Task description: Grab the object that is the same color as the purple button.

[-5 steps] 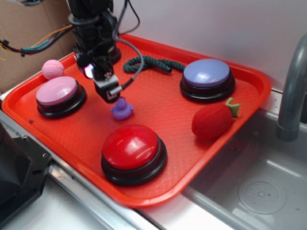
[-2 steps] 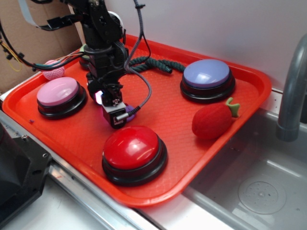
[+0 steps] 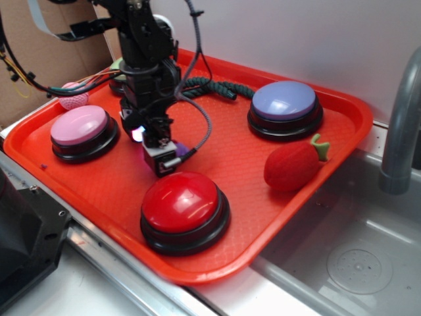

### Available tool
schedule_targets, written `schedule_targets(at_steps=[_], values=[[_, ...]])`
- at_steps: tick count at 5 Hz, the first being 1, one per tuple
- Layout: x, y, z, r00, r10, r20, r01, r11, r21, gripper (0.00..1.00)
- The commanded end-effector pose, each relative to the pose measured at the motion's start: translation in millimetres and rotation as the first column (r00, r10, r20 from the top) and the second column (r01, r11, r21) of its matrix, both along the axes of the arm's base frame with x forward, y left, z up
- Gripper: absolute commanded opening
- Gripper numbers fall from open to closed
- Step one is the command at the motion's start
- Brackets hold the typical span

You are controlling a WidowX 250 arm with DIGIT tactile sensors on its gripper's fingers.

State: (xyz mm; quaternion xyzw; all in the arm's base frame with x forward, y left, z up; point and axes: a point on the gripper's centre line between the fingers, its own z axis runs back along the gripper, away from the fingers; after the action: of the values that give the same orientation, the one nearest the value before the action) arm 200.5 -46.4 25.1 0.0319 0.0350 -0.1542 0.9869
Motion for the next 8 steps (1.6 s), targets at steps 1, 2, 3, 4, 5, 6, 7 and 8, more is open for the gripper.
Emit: schedule_targets(at_steps=[1, 2, 3, 4, 5, 6, 7, 8], values=[[6.7, 4.1, 54.4, 0.99, 0.031, 0.139, -0.028, 0.999, -0.022, 1.0], [12.0, 5.2, 45.6, 0.993, 0.04, 0.111, -0.04, 0.999, 0.001, 1.0], [30.0, 12.6, 25.4, 0.994, 0.062, 0.092, -0.059, 0.998, -0.037, 1.0], [39.6, 8.9, 2.7, 0.997, 0.043, 0.059, -0.039, 0.998, -0.057, 1.0], [43.3, 1.6, -19.6, 1.0, 0.018, 0.015, -0.017, 0.999, -0.048, 1.0], [36.6, -2.8, -31.4, 1.0, -0.005, -0.019, 0.005, 1.0, -0.029, 1.0], [33.5, -8.5, -27.4, 1.0, -0.012, -0.013, 0.012, 0.999, -0.039, 1.0], [28.4, -19.2, -27.6, 1.0, -0.024, -0.011, 0.023, 0.998, -0.064, 0.0]])
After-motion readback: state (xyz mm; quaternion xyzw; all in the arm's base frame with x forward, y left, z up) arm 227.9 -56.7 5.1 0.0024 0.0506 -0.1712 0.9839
